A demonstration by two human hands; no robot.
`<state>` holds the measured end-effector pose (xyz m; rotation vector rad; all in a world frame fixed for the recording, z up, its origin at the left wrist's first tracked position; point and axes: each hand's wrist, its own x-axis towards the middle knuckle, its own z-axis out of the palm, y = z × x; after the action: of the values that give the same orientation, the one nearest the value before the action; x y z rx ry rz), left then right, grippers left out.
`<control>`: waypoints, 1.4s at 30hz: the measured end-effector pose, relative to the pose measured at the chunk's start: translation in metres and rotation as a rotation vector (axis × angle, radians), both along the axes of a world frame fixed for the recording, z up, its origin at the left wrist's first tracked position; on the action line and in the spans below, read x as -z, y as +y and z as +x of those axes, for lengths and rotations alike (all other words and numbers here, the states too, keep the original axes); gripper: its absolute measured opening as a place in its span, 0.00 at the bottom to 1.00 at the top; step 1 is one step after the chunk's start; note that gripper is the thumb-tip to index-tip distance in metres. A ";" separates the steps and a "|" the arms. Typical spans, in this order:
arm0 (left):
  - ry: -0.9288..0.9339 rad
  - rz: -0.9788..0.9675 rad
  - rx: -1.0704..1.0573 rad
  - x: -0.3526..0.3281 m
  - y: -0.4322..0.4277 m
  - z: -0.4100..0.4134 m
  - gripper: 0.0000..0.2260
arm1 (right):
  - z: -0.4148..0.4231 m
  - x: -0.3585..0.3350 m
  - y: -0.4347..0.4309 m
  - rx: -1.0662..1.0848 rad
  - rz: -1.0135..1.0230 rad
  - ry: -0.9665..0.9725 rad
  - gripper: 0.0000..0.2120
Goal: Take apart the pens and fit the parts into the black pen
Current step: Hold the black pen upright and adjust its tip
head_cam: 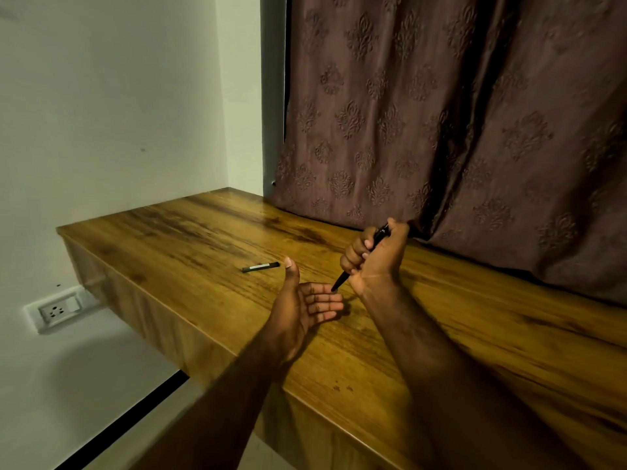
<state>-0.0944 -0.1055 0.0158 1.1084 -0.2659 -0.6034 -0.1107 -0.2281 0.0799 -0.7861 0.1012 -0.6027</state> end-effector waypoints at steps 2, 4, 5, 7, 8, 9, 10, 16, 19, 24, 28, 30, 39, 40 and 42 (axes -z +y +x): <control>-0.032 0.013 -0.016 0.001 -0.001 0.000 0.42 | 0.001 0.000 -0.003 0.016 0.022 0.010 0.26; -0.060 0.026 -0.021 0.002 -0.002 0.001 0.42 | 0.001 -0.002 -0.008 0.040 0.032 0.015 0.25; -0.069 0.029 -0.024 0.003 -0.003 0.001 0.43 | 0.001 -0.002 -0.010 0.049 0.039 0.013 0.24; -0.083 0.034 -0.025 0.005 -0.003 0.002 0.43 | 0.000 -0.002 -0.012 0.052 0.073 0.003 0.25; -0.092 0.038 -0.024 0.006 -0.003 0.002 0.43 | 0.000 -0.002 -0.013 0.048 0.087 0.004 0.26; -0.099 0.041 -0.023 0.006 -0.003 0.002 0.43 | 0.000 -0.001 -0.012 0.042 0.090 0.011 0.26; -0.105 0.044 -0.022 0.006 -0.003 0.002 0.43 | 0.000 0.000 -0.011 0.036 0.083 0.023 0.27; -0.131 0.040 -0.008 0.005 -0.002 0.001 0.45 | 0.002 0.003 -0.004 -0.001 0.070 0.056 0.28; -0.124 0.035 0.000 0.005 -0.002 0.001 0.46 | 0.002 0.003 -0.005 0.012 0.053 0.084 0.26; -0.137 0.040 0.011 0.005 -0.001 0.002 0.47 | 0.002 0.005 -0.004 0.009 0.063 0.105 0.28; -0.142 0.036 0.011 0.005 -0.001 0.000 0.46 | 0.003 0.005 -0.006 0.021 0.073 0.100 0.27; -0.145 0.035 0.014 0.005 0.000 0.000 0.46 | 0.003 0.006 -0.007 0.013 0.085 0.097 0.27; -0.151 0.040 0.019 0.004 0.000 -0.001 0.47 | 0.002 0.004 -0.007 0.008 0.074 0.090 0.26; -0.152 0.040 0.019 0.003 0.000 -0.001 0.47 | 0.002 0.004 -0.007 0.009 0.071 0.092 0.26; -0.152 0.039 0.017 0.003 0.000 -0.001 0.47 | 0.002 0.004 -0.007 0.015 0.079 0.090 0.25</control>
<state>-0.0950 -0.1054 0.0125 1.1931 -0.3969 -0.5423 -0.1089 -0.2352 0.0760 -0.7362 0.2122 -0.5743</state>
